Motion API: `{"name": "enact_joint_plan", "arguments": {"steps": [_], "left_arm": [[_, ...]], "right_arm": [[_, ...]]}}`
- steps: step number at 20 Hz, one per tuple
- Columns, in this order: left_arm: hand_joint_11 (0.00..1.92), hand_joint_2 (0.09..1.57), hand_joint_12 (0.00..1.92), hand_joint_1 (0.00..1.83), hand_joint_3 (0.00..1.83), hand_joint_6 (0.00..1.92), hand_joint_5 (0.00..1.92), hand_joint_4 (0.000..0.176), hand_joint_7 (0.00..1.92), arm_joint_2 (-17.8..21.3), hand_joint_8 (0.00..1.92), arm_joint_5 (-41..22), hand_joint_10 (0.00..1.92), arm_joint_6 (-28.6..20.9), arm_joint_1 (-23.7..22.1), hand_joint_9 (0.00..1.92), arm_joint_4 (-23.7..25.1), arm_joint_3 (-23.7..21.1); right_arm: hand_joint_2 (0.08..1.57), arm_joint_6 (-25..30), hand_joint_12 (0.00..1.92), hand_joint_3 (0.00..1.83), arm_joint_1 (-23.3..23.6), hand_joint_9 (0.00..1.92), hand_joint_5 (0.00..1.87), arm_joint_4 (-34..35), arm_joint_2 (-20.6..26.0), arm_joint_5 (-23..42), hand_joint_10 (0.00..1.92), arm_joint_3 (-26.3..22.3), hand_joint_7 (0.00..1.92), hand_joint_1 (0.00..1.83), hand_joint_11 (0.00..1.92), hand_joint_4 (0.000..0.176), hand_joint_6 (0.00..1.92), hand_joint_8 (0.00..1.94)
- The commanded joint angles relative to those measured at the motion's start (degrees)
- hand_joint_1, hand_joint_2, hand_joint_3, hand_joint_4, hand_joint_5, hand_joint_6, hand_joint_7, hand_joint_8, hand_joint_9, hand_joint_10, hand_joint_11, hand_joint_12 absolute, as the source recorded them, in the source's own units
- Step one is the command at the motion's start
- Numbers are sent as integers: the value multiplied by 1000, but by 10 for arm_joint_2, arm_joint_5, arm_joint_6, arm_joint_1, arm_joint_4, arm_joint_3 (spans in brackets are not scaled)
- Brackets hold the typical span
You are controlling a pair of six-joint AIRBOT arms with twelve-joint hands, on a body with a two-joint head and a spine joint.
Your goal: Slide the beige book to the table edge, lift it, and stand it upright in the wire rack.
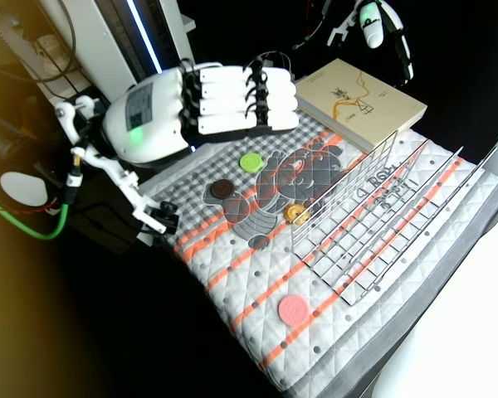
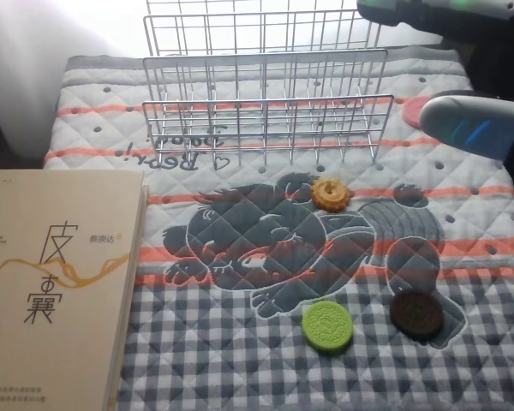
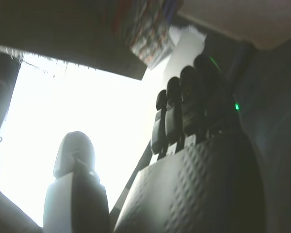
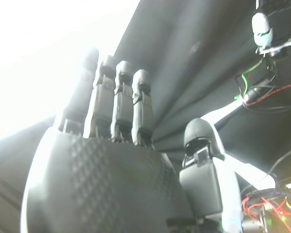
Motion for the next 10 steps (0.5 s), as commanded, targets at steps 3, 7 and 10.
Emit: {"name": "enact_joint_plan", "arguments": {"steps": [3,7,10], "left_arm": [[0,1019,935,98,0,0,277,61,265,-4,0,29,5,-21,-40,307,44,32],[0,991,857,38,0,2,312,55,306,-5,2,91,2,-38,-69,306,96,56],[0,1008,918,70,1,0,319,46,323,-4,0,130,4,-67,-81,317,139,75]], "right_arm": [[1262,-1,104,0,2,366,388,26,-1,66,10,1,397,0,365,0,2,7],[1263,-1,96,0,0,367,381,27,-1,66,8,3,398,0,350,0,0,6],[1269,-1,109,0,-1,383,378,27,-2,66,12,5,412,0,386,0,0,10]]}}
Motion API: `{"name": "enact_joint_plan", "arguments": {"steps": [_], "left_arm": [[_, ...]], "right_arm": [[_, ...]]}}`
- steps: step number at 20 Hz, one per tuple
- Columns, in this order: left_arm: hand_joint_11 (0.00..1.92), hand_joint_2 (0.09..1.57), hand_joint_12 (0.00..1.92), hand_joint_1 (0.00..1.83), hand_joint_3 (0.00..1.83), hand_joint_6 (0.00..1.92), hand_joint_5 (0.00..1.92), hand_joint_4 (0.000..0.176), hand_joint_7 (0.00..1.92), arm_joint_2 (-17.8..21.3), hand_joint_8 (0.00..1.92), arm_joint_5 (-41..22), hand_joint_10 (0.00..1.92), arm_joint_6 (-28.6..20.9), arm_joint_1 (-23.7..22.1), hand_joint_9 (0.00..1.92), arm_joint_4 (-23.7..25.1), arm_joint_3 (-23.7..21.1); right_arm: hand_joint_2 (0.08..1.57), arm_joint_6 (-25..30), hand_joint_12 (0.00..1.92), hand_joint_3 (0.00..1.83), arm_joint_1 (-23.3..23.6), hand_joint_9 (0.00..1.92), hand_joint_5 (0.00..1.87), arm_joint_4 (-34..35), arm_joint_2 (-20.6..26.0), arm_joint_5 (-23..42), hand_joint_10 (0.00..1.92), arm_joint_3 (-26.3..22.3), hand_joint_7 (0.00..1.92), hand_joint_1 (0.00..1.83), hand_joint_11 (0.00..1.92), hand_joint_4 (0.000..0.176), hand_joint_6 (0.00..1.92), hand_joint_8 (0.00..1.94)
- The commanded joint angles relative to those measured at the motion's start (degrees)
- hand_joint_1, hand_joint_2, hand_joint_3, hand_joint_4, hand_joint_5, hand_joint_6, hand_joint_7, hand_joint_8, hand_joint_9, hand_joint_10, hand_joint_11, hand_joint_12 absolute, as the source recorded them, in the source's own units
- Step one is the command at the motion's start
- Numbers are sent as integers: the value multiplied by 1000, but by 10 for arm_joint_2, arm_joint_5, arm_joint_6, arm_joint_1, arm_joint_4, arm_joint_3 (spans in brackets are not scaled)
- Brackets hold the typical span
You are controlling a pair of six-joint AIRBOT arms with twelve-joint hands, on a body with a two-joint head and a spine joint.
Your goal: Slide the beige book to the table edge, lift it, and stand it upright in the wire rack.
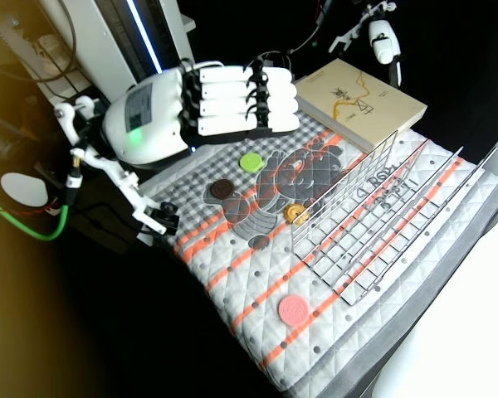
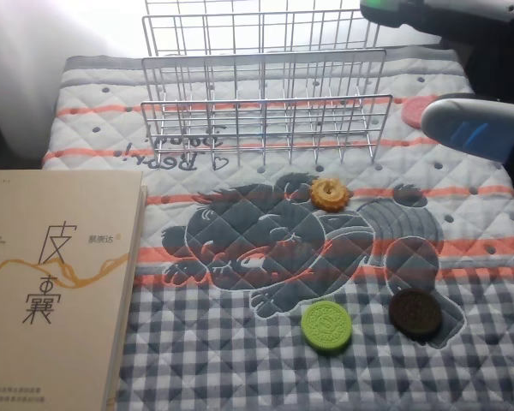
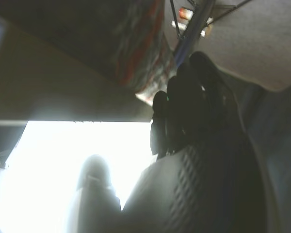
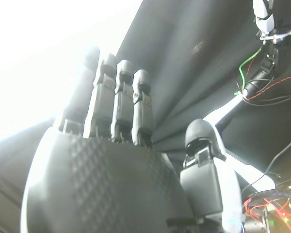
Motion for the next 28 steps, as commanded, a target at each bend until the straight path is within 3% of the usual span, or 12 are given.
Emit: {"name": "enact_joint_plan", "arguments": {"steps": [1,8,10,12,13,18,22,23,24,25,26,28], "left_arm": [[0,1004,872,84,0,3,336,38,332,0,2,-31,2,-12,-8,312,-5,6],[8,996,963,137,0,0,367,35,363,8,0,8,1,-43,-22,361,54,19],[0,981,1043,189,0,0,382,54,388,11,2,8,4,-43,-25,382,58,19],[0,960,932,220,0,0,367,61,361,12,0,8,0,-44,-30,333,62,21],[0,966,836,238,0,1,372,45,352,12,0,11,3,-46,-37,310,68,23],[0,975,1005,338,0,0,383,74,356,12,0,45,3,-54,-78,341,115,32],[140,1034,1239,624,4,13,687,0,713,12,22,53,60,-56,-84,684,121,34],[418,1095,1070,968,33,813,900,20,929,10,20,54,57,-56,-84,895,119,36],[539,1130,1064,1092,16,1006,920,0,1043,9,34,54,73,-56,-84,1008,116,37],[624,1103,1183,1195,4,942,985,7,1053,7,710,51,90,-56,-84,1116,111,37],[632,1112,1274,1212,4,927,980,16,1002,6,973,46,97,-53,-84,1141,100,38],[540,1118,1368,1213,1,938,979,27,981,2,1035,30,95,-37,-82,1123,69,36]], "right_arm": [[1279,-1,110,4,3,384,376,21,-2,67,12,2,407,0,390,0,0,6],[1286,-1,89,7,-1,395,363,22,-8,64,7,7,413,0,365,0,0,2],[1288,-1,71,1,-1,430,381,22,-9,62,3,8,437,0,393,0,1,0],[1271,-1,72,0,-1,447,375,22,-11,61,7,9,444,0,427,0,4,5],[1278,-1,66,0,-1,447,381,22,-11,60,6,10,448,0,419,0,6,7],[1289,-1,58,4,-1,421,359,22,-12,58,1,10,433,0,423,0,0,0],[1304,-1,49,7,-2,424,360,22,-13,56,0,9,425,0,414,0,0,0],[1314,-1,55,10,-3,440,369,22,-13,56,7,9,442,0,432,0,4,7],[1323,-1,45,12,-3,428,359,22,-13,56,1,9,431,0,414,0,0,1],[1323,-1,39,10,-4,424,362,23,-12,56,0,9,431,0,403,0,2,1],[1328,-1,34,11,-5,415,360,23,-12,56,0,8,427,0,394,0,1,0],[1324,-1,39,6,-8,422,376,26,-8,56,3,5,441,0,416,0,7,5]]}}
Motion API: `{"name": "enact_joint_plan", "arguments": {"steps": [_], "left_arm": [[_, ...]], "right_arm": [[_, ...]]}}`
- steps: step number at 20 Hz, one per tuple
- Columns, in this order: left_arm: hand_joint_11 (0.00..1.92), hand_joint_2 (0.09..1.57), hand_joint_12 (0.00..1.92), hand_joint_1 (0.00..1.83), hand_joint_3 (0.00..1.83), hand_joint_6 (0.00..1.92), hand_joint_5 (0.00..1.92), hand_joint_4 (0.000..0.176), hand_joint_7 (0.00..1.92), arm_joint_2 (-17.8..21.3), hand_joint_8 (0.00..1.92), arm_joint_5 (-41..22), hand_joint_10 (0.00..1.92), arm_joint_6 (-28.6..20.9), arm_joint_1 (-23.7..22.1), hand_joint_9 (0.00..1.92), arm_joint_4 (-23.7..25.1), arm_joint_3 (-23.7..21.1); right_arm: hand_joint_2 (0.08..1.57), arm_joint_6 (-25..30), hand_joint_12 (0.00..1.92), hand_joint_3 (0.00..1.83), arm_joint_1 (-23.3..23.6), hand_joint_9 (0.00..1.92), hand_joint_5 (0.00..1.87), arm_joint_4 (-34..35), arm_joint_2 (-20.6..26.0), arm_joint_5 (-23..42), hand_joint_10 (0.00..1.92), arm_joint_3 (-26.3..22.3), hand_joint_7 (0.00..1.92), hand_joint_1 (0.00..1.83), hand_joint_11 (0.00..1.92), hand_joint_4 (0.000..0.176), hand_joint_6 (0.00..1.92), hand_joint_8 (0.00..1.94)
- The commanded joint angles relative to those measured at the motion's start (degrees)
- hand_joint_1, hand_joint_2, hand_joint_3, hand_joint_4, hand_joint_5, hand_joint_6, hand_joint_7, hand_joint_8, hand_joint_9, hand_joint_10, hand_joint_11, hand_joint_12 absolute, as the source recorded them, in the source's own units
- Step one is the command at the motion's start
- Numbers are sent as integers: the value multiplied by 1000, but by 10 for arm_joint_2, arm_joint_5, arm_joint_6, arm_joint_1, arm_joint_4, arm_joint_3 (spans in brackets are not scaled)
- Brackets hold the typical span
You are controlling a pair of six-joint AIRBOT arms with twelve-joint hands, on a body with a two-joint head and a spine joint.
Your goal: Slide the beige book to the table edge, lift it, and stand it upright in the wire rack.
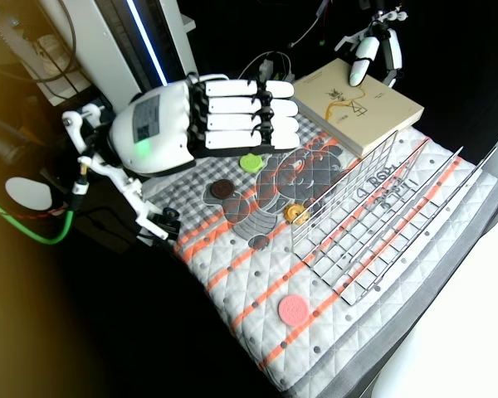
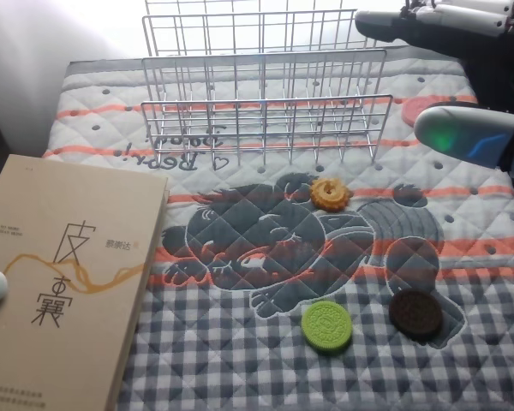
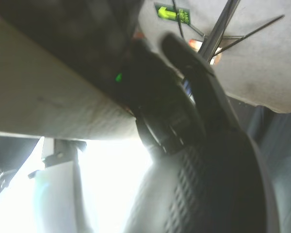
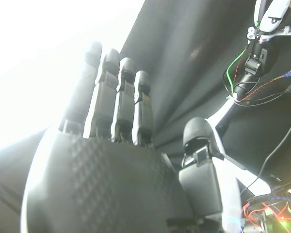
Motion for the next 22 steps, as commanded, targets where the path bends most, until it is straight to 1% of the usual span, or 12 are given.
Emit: {"name": "enact_joint_plan", "arguments": {"steps": [1,4,5,7,8,9,12,13,15,16,20,22], "left_arm": [[544,1118,1379,1212,0,929,989,29,969,-1,1050,-54,95,18,4,1119,-31,-1],[568,1092,1340,1228,0,789,1077,24,997,-2,1002,-104,114,58,34,1137,-124,-10],[593,1098,1333,1228,2,851,1032,20,1006,-1,999,-118,124,68,44,1143,-151,-12],[597,1120,1193,1217,0,984,963,27,987,-1,1008,-159,104,73,68,1108,-205,-17],[602,1124,1201,1218,1,988,948,15,980,-1,1044,-189,105,75,79,1117,-232,-24],[665,1139,1064,1365,2,1142,842,0,963,-2,996,-209,1220,77,84,869,-248,-29],[656,1140,1053,1371,1,1117,854,0,953,-12,994,-283,1301,81,86,852,-286,-43],[751,1090,1164,1378,0,798,1015,0,1070,-17,804,-307,1225,81,81,954,-292,-45],[778,1089,1355,1387,0,682,1030,0,1075,-19,823,-332,1302,90,57,920,-292,-48],[762,1103,1415,1385,1,705,1003,0,1043,-19,899,-345,1352,97,42,888,-289,-49],[928,1070,1151,1395,0,801,970,0,1142,-22,737,-404,1114,105,-2,1017,-287,-48],[904,1084,1300,1392,0,787,967,0,1111,-27,770,-425,1254,107,-23,969,-286,-43]], "right_arm": [[1329,-1,34,7,2,416,370,23,3,66,0,-3,434,0,408,0,3,2],[1352,-1,14,13,-2,382,349,26,5,66,0,-6,399,0,369,0,0,0],[1350,-1,8,10,-2,375,344,26,6,66,0,-6,390,0,357,0,0,0],[1353,-1,8,9,-2,386,354,27,6,66,5,-7,402,0,358,0,4,6],[1354,-1,8,8,-2,389,356,27,6,66,6,-7,409,0,360,0,5,8],[1356,-1,9,7,-3,384,355,27,5,66,3,-8,406,0,362,0,3,5],[1361,-1,15,7,-5,394,361,31,2,66,6,-8,408,0,381,0,4,4],[1367,-1,16,9,-5,397,358,31,1,66,6,-7,407,0,385,0,3,3],[1369,-1,24,7,-5,415,374,33,0,66,11,-7,423,0,409,0,8,8],[1372,-1,26,7,-7,414,378,33,1,66,10,-7,420,0,419,0,9,6],[1366,-1,23,2,-14,401,370,44,1,69,5,-7,403,0,423,0,3,2],[1366,-1,17,2,-18,398,365,50,1,72,1,-7,395,0,417,0,1,0]]}}
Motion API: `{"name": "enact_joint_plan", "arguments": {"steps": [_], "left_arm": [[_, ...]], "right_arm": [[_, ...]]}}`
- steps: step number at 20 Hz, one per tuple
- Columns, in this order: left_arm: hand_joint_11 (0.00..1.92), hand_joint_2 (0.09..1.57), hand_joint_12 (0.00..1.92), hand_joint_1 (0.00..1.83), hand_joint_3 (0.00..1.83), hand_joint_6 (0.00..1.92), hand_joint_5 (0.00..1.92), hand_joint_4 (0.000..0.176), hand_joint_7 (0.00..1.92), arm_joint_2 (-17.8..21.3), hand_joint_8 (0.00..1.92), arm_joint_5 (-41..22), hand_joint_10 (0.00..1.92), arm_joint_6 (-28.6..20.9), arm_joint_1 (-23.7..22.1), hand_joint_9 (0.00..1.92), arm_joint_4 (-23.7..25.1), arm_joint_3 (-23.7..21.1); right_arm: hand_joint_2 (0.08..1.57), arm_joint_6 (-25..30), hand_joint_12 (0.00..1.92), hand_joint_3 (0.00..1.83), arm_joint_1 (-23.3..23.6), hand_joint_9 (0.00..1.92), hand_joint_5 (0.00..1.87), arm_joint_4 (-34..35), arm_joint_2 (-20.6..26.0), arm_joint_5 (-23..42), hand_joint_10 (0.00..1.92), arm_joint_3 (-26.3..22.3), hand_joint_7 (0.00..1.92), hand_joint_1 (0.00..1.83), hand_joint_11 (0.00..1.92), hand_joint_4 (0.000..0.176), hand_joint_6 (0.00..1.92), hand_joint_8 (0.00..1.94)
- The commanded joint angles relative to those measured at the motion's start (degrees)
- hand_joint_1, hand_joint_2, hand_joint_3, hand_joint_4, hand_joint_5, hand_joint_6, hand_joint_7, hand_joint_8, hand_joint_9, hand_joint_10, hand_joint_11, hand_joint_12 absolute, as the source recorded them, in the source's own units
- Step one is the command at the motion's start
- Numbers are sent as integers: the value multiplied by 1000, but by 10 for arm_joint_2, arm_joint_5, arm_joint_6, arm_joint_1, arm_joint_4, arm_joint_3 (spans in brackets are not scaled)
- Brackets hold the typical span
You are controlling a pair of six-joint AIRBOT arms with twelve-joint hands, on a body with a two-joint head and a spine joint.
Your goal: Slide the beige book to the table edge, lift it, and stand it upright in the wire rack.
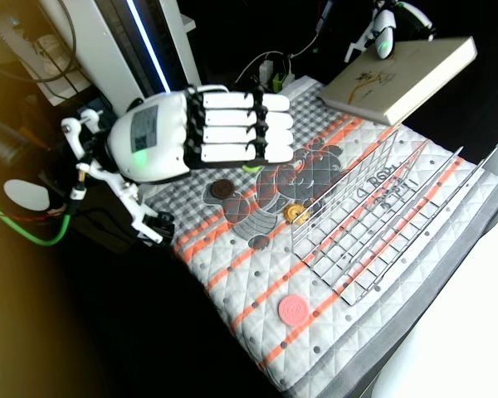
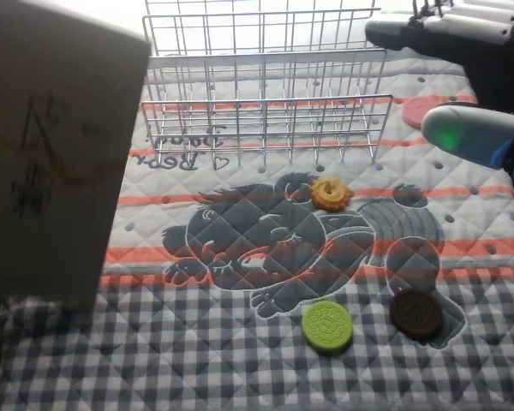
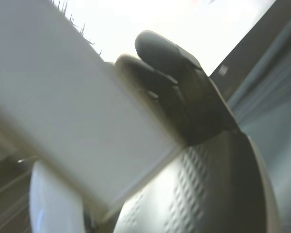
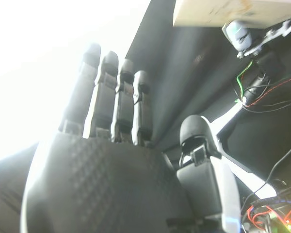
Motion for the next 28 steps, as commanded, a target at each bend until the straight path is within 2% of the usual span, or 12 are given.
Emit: {"name": "enact_joint_plan", "arguments": {"steps": [1,2,3,5,8,11,13,16,20,21,22,28], "left_arm": [[873,1071,1408,1300,0,738,1037,0,1130,-3,896,-87,1110,-10,-13,1028,-7,6],[861,1085,1386,1371,2,786,987,0,1096,-7,852,-90,1230,-10,-22,960,-6,10],[844,1083,1385,1285,3,824,1002,0,1107,-15,927,-91,1030,-11,-40,1015,1,17],[884,1087,1292,1385,1,857,965,0,1075,-31,875,-88,1187,-14,-73,965,13,31],[836,1121,1382,1379,1,878,938,0,956,-66,1063,-77,1314,-27,-149,896,47,67],[823,1120,1338,1378,0,893,954,0,952,-96,1068,-80,1290,-29,-202,894,63,89],[865,1098,1173,1382,1,950,957,0,1014,-122,910,-83,1179,-39,-238,960,68,110],[842,1122,1138,1374,3,1029,919,0,962,-150,985,-75,1250,-43,-284,899,68,138],[802,1108,1247,1378,0,882,986,0,1002,-184,935,-36,1284,-43,-343,892,68,175],[809,1089,1234,1385,0,791,1024,0,1058,-200,846,-18,1244,-48,-362,936,68,193],[697,1089,1301,1383,0,758,1033,0,1071,-216,857,4,1264,-58,-378,908,69,213],[727,1073,1368,1388,0,652,1084,0,1116,-242,795,68,1229,-51,-411,922,97,252]], "right_arm": [[1370,-1,11,3,3,393,354,20,0,68,0,-2,383,0,405,0,0,0],[1367,-1,3,2,1,391,353,21,0,69,0,-3,382,0,388,0,0,1],[1371,-1,6,3,-1,409,360,22,1,70,7,-3,400,0,395,0,3,8],[1382,-1,19,7,-3,432,372,26,1,72,13,-3,422,0,431,0,7,13],[1394,-1,17,8,-9,427,368,32,2,78,7,-2,415,0,434,0,3,6],[1397,-1,18,8,-15,428,372,38,2,85,6,-1,417,0,440,0,4,5],[1398,-1,20,6,-17,448,380,40,0,89,12,1,427,0,452,0,6,7],[1393,-1,20,1,-17,491,402,40,-4,90,8,6,453,0,488,0,4,4],[1377,-1,0,0,-17,453,403,40,-13,91,0,13,429,0,448,0,1,0],[1362,-1,4,0,-17,454,404,40,-15,91,2,16,433,0,454,0,1,2],[1365,-1,12,0,-17,472,414,40,-17,91,8,18,446,0,474,0,5,7],[1367,-1,17,0,-17,462,405,39,-22,92,0,24,414,0,504,0,1,0]]}}
